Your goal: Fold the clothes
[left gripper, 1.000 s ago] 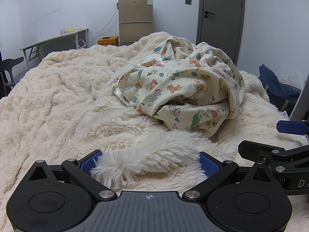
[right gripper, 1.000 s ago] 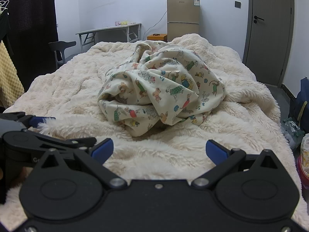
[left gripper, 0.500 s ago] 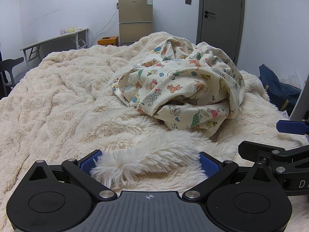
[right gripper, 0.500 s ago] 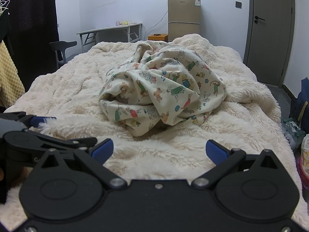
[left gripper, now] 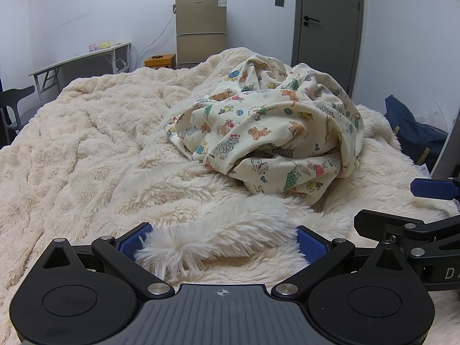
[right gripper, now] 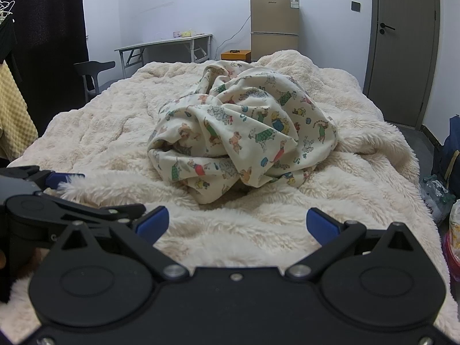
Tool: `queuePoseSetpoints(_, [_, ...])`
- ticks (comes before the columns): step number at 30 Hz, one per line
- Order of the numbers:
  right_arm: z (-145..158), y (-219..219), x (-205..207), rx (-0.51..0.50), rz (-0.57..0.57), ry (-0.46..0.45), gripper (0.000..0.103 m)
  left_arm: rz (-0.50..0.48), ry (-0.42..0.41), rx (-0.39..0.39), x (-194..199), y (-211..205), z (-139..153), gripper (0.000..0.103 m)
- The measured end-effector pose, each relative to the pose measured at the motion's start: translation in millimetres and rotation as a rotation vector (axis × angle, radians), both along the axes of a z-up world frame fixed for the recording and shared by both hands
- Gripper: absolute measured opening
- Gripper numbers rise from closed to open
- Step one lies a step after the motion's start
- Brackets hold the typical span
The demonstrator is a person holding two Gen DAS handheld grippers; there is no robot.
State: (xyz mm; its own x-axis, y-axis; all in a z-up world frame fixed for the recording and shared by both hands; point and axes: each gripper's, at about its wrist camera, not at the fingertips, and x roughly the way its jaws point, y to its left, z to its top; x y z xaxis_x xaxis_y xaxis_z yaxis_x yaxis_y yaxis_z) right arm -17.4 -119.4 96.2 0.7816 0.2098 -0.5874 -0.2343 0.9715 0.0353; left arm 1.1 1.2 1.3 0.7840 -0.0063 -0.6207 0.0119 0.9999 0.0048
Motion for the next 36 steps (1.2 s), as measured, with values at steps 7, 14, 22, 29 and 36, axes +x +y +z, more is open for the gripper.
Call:
queuePoseSetpoints(7, [-0.7, 0.3, -0.5, 0.001, 0.0, 0.001, 0.103, 0.0, 0.0, 0.001, 0.7, -0.7, -0.3, 0.103])
queuePoseSetpoints(14, [-1.1, 0.3, 0.8, 0.004, 0.001, 0.006, 0.103, -0.001, 0.0, -0.004, -0.1, 0.6, -0.8, 0.103])
queuePoseSetpoints(22, [-2.1, -0.1, 0.5, 0.005, 0.001, 0.006, 0.103, -0.001, 0.003, -0.001, 1.1, -1.4, -1.3, 0.103])
queuePoseSetpoints(29, [-1.7, 0.0, 0.5, 0.006, 0.007, 0.005, 0.103, -0.002, 0.004, 0.0, 2.4, -1.5, -2.6, 0.103])
queuePoseSetpoints(36, [-1.9, 0.9, -0.5, 0.008, 0.007, 0.006, 0.103, -0.002, 0.004, -0.001, 2.8, -1.3, -2.8, 0.103])
